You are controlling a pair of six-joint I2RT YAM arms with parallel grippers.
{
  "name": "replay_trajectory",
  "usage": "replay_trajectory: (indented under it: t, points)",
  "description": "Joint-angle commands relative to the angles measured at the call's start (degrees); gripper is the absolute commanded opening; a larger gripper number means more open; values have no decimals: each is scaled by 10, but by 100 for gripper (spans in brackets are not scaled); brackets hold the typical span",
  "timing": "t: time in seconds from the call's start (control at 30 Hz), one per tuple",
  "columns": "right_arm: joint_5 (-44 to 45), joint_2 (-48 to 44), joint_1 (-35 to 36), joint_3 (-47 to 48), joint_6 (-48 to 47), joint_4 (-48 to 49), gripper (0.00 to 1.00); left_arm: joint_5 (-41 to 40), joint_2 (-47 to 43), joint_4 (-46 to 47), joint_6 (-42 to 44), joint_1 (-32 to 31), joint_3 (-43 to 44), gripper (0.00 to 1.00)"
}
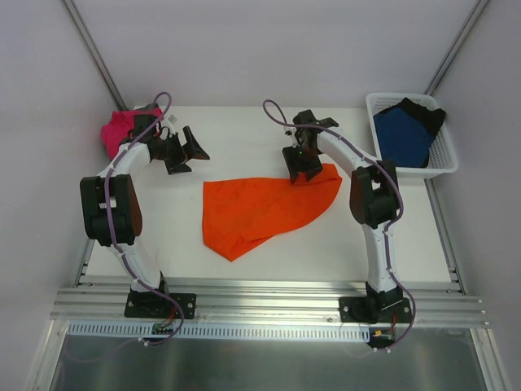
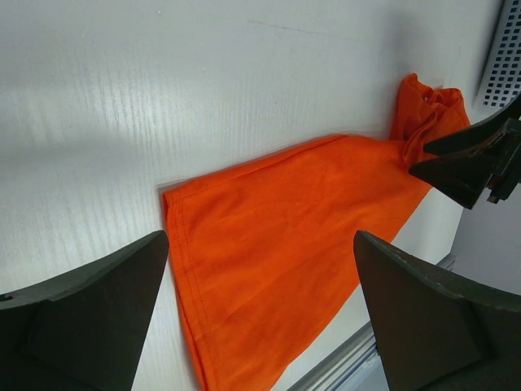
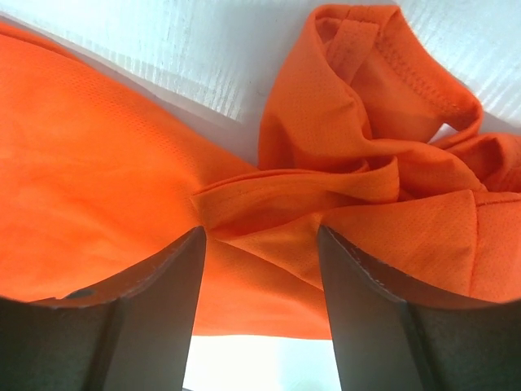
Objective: Fold and stack the t-shirts
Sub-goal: Flatten the tshirt out
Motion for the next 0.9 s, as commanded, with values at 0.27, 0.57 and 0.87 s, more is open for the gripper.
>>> replay_trajectory:
  t: [0.27,0.57,0.87]
  points:
    - [35,26,15,32,-24,-2,31,10,-19,-11,0,3,1,99]
    - [58,-15,12,68,-32,0,1,20,-17,-11,-6,3,1,99]
    - [111,-80,13,164,-58,18,1,25,-16,-11,-3,-1,12,99]
